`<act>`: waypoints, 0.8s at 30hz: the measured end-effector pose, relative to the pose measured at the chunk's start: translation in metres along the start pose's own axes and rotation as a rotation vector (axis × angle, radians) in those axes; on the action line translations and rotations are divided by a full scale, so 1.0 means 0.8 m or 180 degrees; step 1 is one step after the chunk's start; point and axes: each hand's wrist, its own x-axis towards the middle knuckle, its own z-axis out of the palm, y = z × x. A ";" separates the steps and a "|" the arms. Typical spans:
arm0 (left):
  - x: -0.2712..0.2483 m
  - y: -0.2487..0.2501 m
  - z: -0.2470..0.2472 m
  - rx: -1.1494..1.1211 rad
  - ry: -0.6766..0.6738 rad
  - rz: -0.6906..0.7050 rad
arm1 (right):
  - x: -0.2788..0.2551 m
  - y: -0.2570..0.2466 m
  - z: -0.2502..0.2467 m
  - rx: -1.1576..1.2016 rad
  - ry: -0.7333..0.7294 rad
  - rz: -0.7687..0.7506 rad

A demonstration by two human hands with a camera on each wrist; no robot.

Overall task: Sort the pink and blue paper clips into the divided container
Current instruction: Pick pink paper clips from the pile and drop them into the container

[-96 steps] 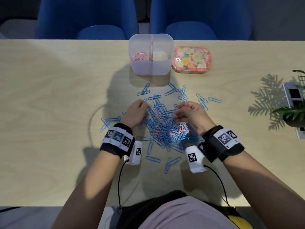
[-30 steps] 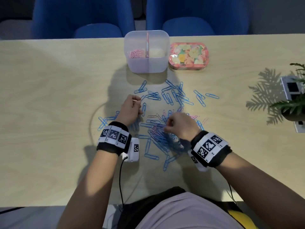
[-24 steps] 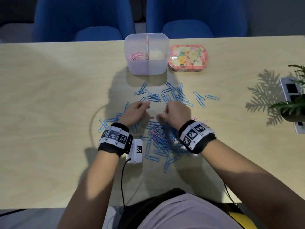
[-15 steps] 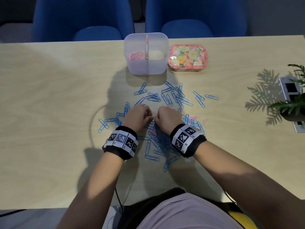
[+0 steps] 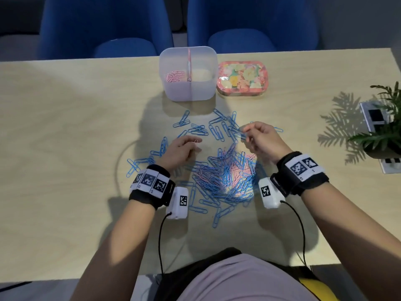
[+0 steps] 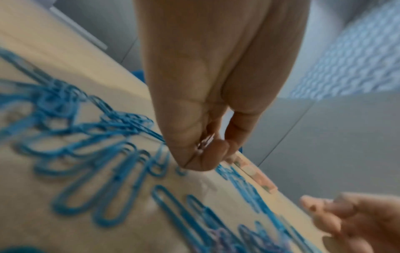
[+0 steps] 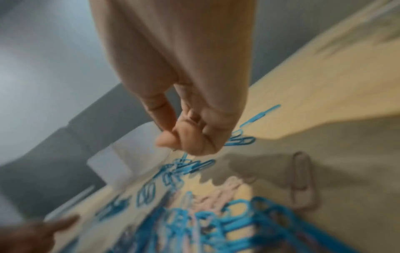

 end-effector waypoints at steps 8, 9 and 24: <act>-0.001 0.005 0.038 0.1040 -0.0067 0.0521 | -0.009 -0.008 0.007 -0.3737 -0.0781 -0.1136; -0.002 0.000 0.040 0.1518 -0.0088 0.0611 | -0.006 -0.009 0.003 -0.3612 -0.0830 -0.1058; -0.029 -0.013 0.013 0.2907 -0.0592 0.0886 | -0.010 -0.002 0.017 -0.3321 -0.0318 -0.0845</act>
